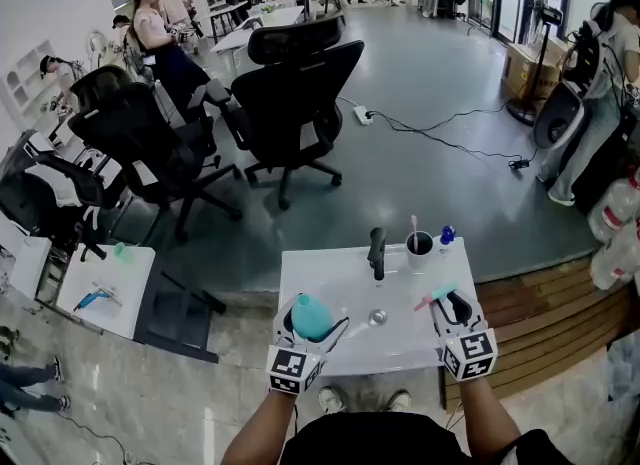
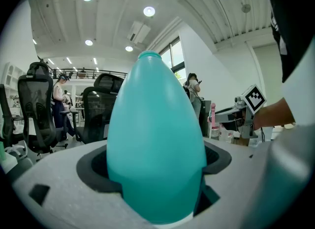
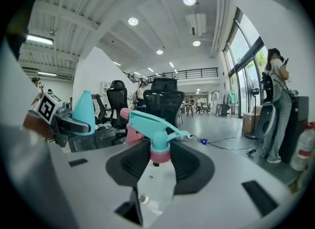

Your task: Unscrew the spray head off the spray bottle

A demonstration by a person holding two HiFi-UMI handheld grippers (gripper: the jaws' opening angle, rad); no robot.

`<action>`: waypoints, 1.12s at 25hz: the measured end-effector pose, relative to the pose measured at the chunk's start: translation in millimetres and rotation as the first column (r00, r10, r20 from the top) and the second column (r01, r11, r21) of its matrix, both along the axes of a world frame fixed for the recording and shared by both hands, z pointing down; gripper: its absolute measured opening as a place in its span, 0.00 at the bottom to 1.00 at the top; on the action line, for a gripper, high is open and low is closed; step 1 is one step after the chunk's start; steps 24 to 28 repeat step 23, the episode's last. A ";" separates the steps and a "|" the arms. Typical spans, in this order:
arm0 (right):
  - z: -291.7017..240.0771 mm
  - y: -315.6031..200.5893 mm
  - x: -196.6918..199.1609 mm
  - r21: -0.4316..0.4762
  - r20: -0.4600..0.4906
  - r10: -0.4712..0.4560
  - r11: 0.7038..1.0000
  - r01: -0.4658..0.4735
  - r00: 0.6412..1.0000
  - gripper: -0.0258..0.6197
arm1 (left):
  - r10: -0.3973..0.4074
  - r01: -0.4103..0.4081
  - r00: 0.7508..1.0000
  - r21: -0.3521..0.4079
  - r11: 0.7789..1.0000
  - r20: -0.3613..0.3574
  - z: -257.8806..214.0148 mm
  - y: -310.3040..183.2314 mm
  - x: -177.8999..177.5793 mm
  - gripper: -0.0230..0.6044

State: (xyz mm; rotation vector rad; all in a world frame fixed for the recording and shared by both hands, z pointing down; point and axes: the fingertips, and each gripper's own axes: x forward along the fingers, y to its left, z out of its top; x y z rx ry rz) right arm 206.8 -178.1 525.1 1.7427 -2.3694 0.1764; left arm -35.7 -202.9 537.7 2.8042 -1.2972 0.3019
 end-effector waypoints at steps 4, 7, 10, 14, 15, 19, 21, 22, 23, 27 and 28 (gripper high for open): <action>0.5 0.0 -0.4 0.004 -0.006 0.001 1.000 0.000 1.000 0.25 | 0.005 -0.005 1.000 0.001 1.000 0.003 2.1 -0.9 2.3 0.77; 1.0 0.6 0.1 0.003 -0.011 0.003 1.000 -0.003 1.000 0.25 | 0.008 -0.008 1.000 0.000 1.000 0.004 3.1 -1.1 3.2 0.77; -0.8 0.3 -0.3 0.005 -0.013 0.001 1.000 -0.001 1.000 0.25 | 0.011 -0.011 1.000 0.000 1.000 0.004 1.7 -2.2 4.6 0.77; -1.5 0.8 -1.2 0.008 -0.015 -0.002 1.000 0.002 1.000 0.25 | 0.018 -0.018 1.000 0.002 1.000 0.007 1.3 -2.2 7.7 0.77; -1.1 1.0 -1.3 0.009 -0.016 -0.003 1.000 0.003 1.000 0.25 | 0.019 -0.019 1.000 0.002 1.000 0.009 1.7 -2.1 8.5 0.77; -0.3 1.2 -4.6 0.010 -0.039 -0.019 1.000 0.019 0.999 0.25 | 0.024 -0.024 1.000 0.002 1.000 0.010 1.8 -2.1 10.2 0.77; -1.3 1.6 -5.9 0.010 -0.048 -0.025 1.000 0.025 0.999 0.25 | 0.025 -0.025 1.000 0.001 1.000 0.012 1.5 -1.9 10.4 0.77; -2.0 1.8 -6.2 0.010 -0.049 -0.026 1.000 0.027 0.998 0.25 | 0.025 -0.025 1.000 0.000 1.000 0.012 1.6 -1.8 10.5 0.77; -2.7 1.9 -6.3 0.011 -0.051 -0.027 1.000 0.028 0.998 0.25 | 0.024 -0.024 1.000 -0.001 1.000 0.013 1.6 -1.8 10.7 0.77; -2.7 1.9 -6.3 0.011 -0.051 -0.027 1.000 0.028 0.998 0.25 | 0.024 -0.024 1.000 -0.001 1.000 0.013 1.6 -1.8 10.7 0.77; -2.7 1.9 -6.3 0.011 -0.051 -0.027 1.000 0.028 0.998 0.25 | 0.024 -0.024 1.000 -0.001 1.000 0.013 1.6 -1.8 10.7 0.77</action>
